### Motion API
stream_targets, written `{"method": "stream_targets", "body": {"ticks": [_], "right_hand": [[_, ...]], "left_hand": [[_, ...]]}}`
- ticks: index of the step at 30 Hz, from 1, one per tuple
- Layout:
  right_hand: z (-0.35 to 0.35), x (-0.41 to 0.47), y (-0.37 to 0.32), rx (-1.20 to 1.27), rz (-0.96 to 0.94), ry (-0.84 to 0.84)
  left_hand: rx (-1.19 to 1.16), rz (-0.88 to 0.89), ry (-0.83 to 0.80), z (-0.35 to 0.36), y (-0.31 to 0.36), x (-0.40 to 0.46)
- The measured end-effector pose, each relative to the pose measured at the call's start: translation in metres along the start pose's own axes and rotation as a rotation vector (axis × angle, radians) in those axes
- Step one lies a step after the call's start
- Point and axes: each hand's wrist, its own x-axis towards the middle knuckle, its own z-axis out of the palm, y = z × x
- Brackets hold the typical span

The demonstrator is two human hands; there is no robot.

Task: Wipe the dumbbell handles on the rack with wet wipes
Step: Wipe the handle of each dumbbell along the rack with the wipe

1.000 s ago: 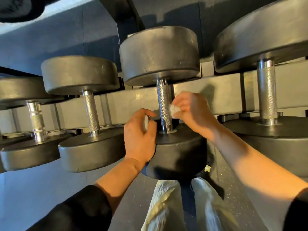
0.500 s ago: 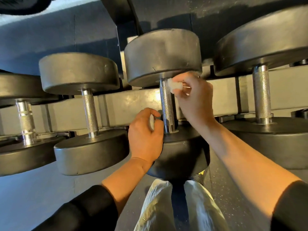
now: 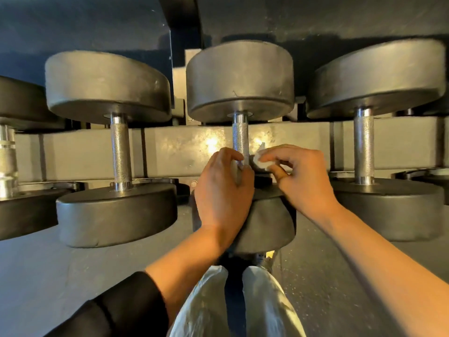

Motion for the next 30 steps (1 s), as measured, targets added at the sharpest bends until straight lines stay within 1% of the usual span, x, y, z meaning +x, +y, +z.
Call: {"method": "stream_targets", "body": {"ticks": [4, 7, 9, 13, 15, 18, 20, 23, 27, 30], "right_hand": [[-0.033, -0.013, 0.01, -0.016, 0.05, 0.057], [-0.063, -0.017, 0.017, -0.081, 0.062, 0.092], [-0.082, -0.017, 0.024, -0.162, 0.059, 0.109], [-0.107, -0.011, 0.043, -0.277, 0.063, 0.165], [-0.114, -0.006, 0.049, -0.327, 0.047, 0.17], [-0.119, 0.004, 0.056, -0.385, -0.017, 0.172], [-0.12, 0.012, 0.062, -0.446, -0.084, 0.172], [-0.118, 0.022, 0.072, -0.601, -0.186, 0.099], [-0.117, 0.034, 0.083, -0.837, -0.249, -0.106], [-0.114, 0.041, 0.088, -0.982, -0.3, -0.24]], "left_hand": [[-0.126, 0.148, -0.041, 0.012, 0.032, -0.011], [-0.258, 0.179, -0.128, 0.033, 0.055, -0.015], [-0.278, 0.186, -0.193, 0.051, 0.067, -0.019], [-0.324, 0.167, -0.251, 0.078, 0.077, -0.028], [-0.334, 0.125, -0.267, 0.087, 0.075, -0.029], [-0.35, 0.051, -0.273, 0.097, 0.069, -0.03], [-0.361, 0.04, -0.299, 0.1, 0.066, -0.03], [-0.365, 0.063, -0.35, 0.103, 0.062, -0.028], [-0.323, 0.085, -0.416, 0.108, 0.059, -0.025], [-0.323, 0.086, -0.422, 0.111, 0.059, -0.024]]}}
